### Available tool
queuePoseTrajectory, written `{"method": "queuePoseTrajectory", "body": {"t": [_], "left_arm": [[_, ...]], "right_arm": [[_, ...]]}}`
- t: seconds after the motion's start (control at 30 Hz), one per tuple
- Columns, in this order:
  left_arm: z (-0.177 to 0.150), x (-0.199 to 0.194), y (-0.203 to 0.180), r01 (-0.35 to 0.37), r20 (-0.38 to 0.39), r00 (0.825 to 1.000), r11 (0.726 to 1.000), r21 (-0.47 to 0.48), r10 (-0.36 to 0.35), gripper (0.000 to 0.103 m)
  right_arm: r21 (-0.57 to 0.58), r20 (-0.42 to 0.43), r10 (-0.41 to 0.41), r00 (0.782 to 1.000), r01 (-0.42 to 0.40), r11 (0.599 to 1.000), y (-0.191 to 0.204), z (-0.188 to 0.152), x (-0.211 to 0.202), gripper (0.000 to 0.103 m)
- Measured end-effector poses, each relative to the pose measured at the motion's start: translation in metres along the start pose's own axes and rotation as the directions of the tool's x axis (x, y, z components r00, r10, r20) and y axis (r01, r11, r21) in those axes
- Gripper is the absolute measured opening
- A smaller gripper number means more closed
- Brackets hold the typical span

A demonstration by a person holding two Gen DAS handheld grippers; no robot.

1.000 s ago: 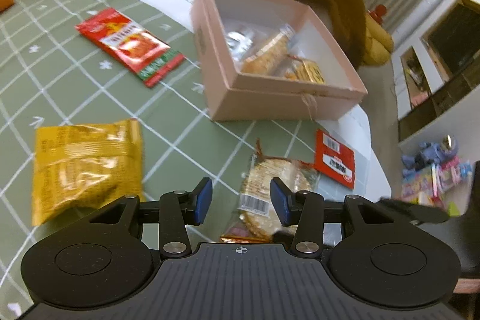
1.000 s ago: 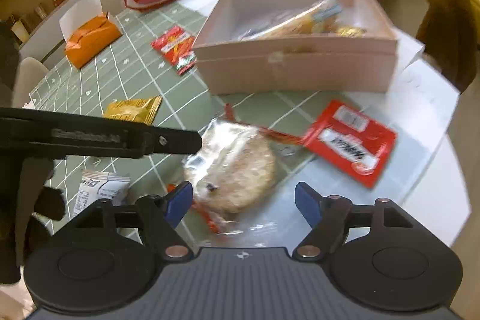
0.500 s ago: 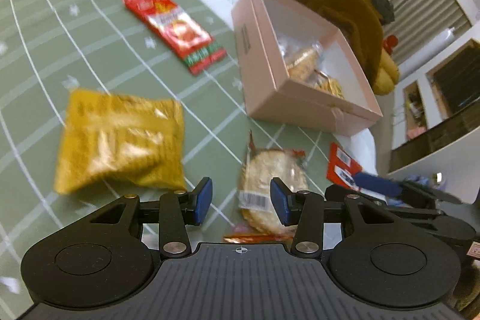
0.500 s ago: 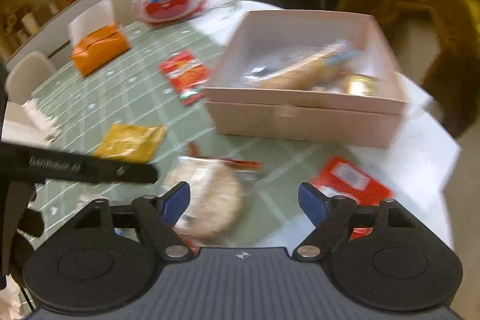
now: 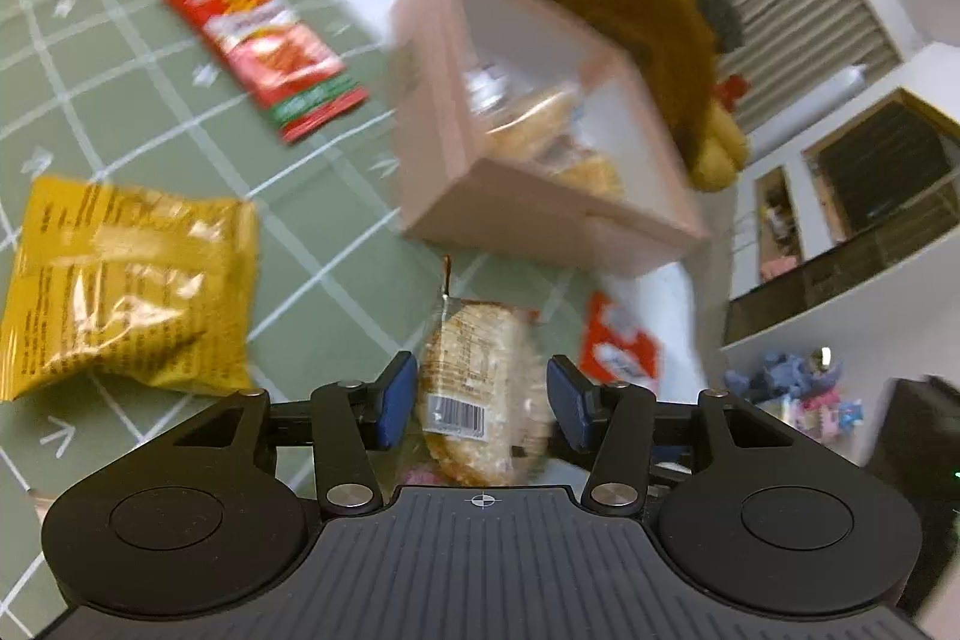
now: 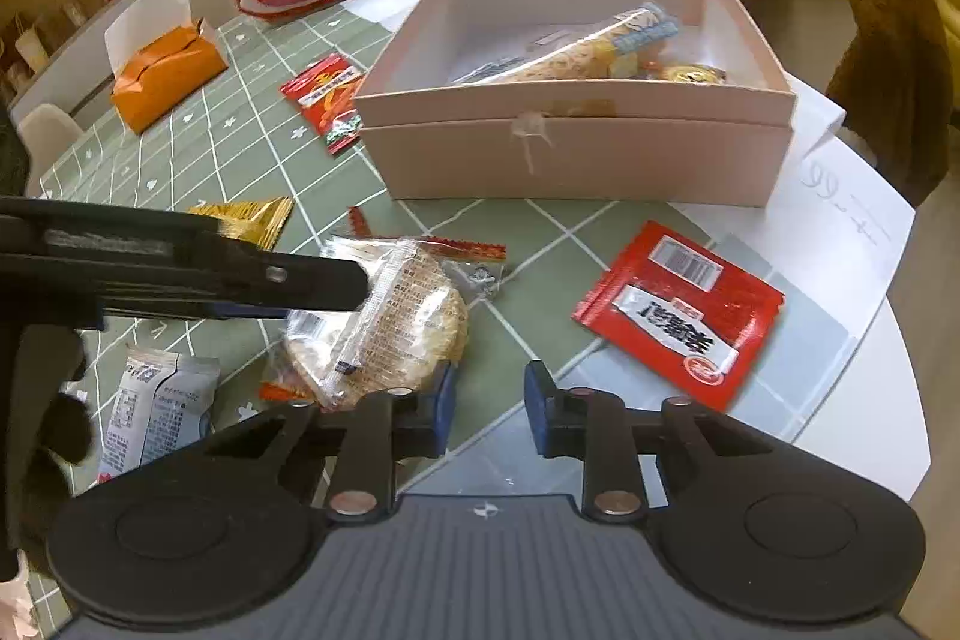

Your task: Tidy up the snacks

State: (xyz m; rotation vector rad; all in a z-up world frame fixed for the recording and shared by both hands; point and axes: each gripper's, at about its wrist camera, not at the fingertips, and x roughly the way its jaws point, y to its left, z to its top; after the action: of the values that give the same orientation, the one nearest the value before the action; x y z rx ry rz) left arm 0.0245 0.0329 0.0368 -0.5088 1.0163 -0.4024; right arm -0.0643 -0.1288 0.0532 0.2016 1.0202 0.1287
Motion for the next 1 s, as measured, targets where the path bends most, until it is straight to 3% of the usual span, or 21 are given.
{"method": "queuePoseTrajectory", "body": {"t": [0.13,0.4,0.53,0.57,0.77,0.87,1.0], "left_arm": [[0.0,-0.009,-0.017,0.085,0.019,0.996,0.995,0.043,-0.085,0.053],[0.008,0.005,-0.021,0.034,0.004,0.999,0.999,0.03,-0.034,0.053],[0.01,0.0,-0.03,0.089,-0.005,0.996,0.995,0.041,-0.089,0.052],[0.01,-0.001,-0.035,0.094,-0.012,0.996,0.994,0.052,-0.094,0.047],[0.003,0.008,-0.062,-0.03,-0.037,0.999,0.984,0.174,0.037,0.044],[0.001,0.012,-0.063,-0.097,-0.03,0.994,0.975,0.202,0.106,0.044],[0.0,0.015,-0.057,-0.132,-0.036,0.989,0.97,0.205,0.142,0.044]], "right_arm": [[0.031,0.012,0.028,1.0,-0.029,0.999,-0.011,-0.001,-0.002,0.026],[0.037,0.028,0.042,0.999,-0.043,0.998,-0.015,-0.004,-0.003,0.026],[0.035,0.035,0.041,0.999,-0.042,0.999,-0.015,-0.006,-0.004,0.024],[0.034,0.037,0.042,0.998,-0.043,0.998,-0.015,-0.007,-0.004,0.025],[0.038,0.043,0.044,0.998,-0.045,0.998,-0.015,-0.007,-0.004,0.025],[0.043,0.044,0.047,0.998,-0.049,0.998,-0.015,-0.008,-0.004,0.025],[0.041,0.046,0.049,0.998,-0.051,0.998,-0.016,-0.009,-0.004,0.025]]}}
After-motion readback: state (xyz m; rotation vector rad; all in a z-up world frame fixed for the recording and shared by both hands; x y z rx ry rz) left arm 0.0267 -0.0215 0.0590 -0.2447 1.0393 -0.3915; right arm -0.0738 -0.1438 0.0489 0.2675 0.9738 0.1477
